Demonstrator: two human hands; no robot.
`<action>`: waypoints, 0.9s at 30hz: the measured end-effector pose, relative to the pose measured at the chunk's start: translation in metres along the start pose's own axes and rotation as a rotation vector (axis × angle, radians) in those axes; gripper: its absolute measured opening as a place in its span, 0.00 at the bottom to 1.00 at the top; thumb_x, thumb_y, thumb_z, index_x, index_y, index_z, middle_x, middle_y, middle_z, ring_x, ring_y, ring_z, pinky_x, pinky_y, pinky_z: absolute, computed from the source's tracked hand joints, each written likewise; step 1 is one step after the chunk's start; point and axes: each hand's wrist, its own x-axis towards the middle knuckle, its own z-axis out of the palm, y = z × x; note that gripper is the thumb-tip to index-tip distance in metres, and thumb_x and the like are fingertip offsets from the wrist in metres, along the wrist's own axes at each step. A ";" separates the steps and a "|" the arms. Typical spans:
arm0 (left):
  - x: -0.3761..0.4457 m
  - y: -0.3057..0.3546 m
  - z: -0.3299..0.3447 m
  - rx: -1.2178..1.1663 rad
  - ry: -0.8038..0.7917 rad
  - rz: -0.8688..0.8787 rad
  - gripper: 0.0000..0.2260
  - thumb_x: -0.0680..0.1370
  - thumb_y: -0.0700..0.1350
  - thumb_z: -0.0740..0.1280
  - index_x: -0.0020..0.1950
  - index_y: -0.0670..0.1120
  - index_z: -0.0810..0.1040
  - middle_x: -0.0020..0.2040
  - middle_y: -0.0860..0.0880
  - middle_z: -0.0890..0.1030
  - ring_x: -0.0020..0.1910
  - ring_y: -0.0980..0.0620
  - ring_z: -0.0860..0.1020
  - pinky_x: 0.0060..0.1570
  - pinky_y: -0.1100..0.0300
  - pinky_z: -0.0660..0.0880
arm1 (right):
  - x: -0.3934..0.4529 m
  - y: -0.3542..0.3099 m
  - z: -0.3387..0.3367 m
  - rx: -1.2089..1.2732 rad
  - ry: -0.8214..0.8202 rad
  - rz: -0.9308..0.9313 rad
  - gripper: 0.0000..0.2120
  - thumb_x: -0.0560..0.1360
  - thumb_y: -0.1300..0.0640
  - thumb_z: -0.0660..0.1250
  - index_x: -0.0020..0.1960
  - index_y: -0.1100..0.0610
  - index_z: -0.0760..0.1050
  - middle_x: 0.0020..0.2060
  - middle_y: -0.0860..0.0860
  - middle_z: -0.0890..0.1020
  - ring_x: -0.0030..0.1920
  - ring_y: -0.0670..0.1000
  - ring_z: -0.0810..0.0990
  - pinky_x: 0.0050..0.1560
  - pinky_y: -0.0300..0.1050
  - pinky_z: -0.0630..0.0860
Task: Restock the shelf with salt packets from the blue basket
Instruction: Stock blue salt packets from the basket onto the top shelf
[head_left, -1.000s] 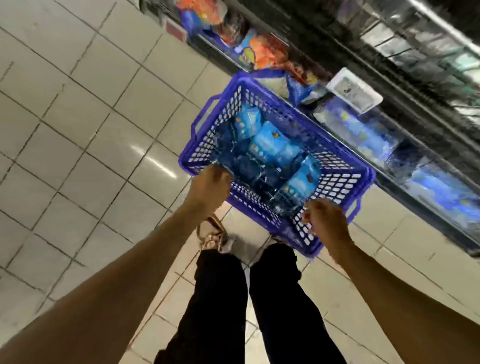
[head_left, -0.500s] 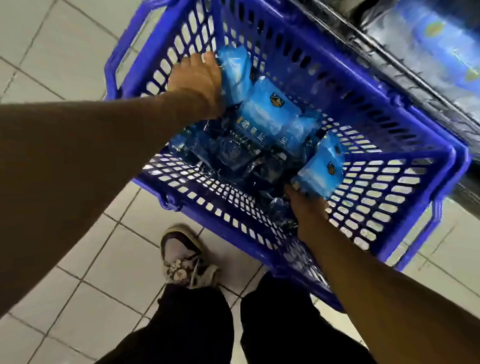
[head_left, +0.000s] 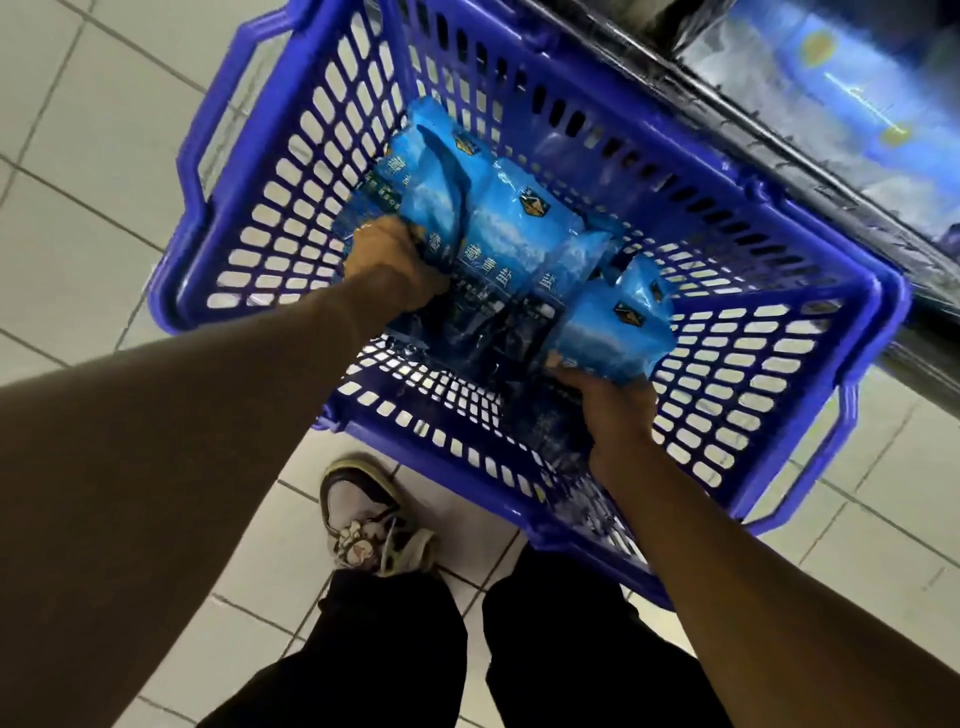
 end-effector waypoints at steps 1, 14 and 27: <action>-0.007 -0.001 -0.002 -0.037 -0.024 -0.019 0.25 0.69 0.40 0.81 0.64 0.44 0.80 0.58 0.47 0.83 0.57 0.49 0.81 0.60 0.58 0.77 | -0.008 -0.005 -0.002 0.053 -0.046 0.049 0.26 0.66 0.62 0.80 0.62 0.53 0.79 0.54 0.53 0.85 0.54 0.56 0.84 0.56 0.54 0.82; -0.289 -0.017 -0.114 -1.043 -0.427 -0.182 0.19 0.71 0.42 0.72 0.62 0.44 0.81 0.53 0.41 0.85 0.41 0.47 0.86 0.45 0.51 0.83 | -0.243 -0.097 -0.093 0.327 -0.588 0.313 0.18 0.68 0.61 0.70 0.57 0.58 0.84 0.51 0.58 0.86 0.46 0.58 0.86 0.48 0.54 0.84; -0.577 0.069 -0.258 -0.932 -0.322 -0.113 0.25 0.67 0.46 0.76 0.64 0.42 0.81 0.52 0.41 0.86 0.41 0.47 0.86 0.39 0.55 0.84 | -0.521 -0.206 -0.256 0.257 -0.635 0.148 0.30 0.64 0.60 0.77 0.66 0.59 0.77 0.56 0.61 0.85 0.51 0.61 0.86 0.48 0.55 0.83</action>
